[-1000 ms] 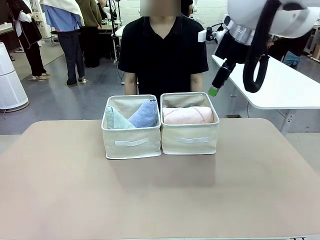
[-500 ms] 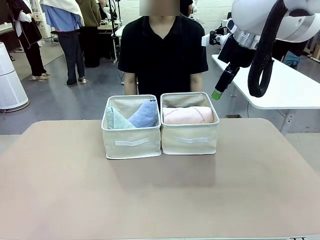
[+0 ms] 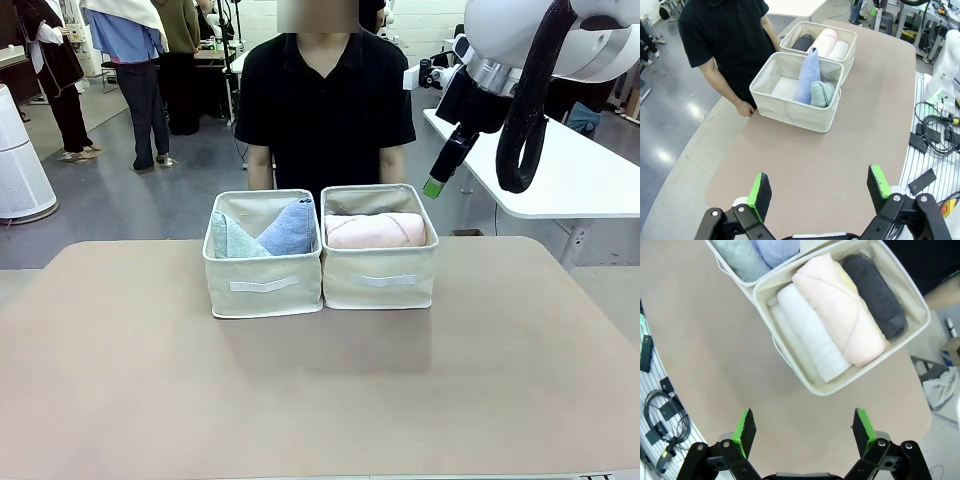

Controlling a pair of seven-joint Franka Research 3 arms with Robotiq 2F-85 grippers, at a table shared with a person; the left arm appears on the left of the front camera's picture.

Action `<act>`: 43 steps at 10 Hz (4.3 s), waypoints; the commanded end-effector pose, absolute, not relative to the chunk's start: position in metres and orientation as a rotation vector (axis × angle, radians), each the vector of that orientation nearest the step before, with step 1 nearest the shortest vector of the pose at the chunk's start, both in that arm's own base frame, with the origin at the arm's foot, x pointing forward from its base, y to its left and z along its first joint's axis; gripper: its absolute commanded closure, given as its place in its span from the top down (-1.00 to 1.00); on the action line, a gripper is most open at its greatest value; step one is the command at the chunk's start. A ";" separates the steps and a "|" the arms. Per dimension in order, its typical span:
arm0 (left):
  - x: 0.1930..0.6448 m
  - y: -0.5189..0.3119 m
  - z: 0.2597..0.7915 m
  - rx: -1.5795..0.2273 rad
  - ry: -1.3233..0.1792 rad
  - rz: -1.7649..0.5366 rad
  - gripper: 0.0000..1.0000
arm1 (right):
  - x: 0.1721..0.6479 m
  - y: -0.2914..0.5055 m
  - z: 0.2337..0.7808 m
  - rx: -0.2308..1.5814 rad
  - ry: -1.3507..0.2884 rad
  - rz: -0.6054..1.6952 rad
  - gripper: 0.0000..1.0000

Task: Sort the towels based on their folding style.
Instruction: Pick up another triangle-folded towel from the table and place it in the left Fabric basket.

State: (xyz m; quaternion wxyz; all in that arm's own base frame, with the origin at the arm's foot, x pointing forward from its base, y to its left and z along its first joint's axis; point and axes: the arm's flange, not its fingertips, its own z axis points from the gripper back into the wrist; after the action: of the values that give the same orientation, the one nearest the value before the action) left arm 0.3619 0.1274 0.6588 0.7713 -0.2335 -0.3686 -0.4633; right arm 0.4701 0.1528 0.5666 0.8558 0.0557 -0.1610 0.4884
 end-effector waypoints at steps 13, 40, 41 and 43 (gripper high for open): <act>0.360 0.127 0.658 -0.505 -0.797 -1.019 1.00 | 0.356 -0.165 0.662 0.750 -1.047 0.784 1.00; 0.360 0.127 0.658 -0.505 -0.797 -1.019 1.00 | 0.343 -0.203 0.631 0.713 -0.965 0.836 1.00; 0.360 0.127 0.658 -0.505 -0.797 -1.019 1.00 | 0.343 -0.203 0.631 0.713 -0.965 0.836 1.00; 0.360 0.127 0.658 -0.505 -0.797 -1.019 1.00 | 0.343 -0.203 0.631 0.713 -0.965 0.836 1.00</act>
State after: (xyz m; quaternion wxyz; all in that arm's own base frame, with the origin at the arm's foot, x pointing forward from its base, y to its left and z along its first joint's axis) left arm 0.3618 0.1275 0.6589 0.7715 -0.2334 -0.3685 -0.4632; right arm 0.3428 -0.2029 0.6314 0.7473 0.3222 -0.4397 0.3800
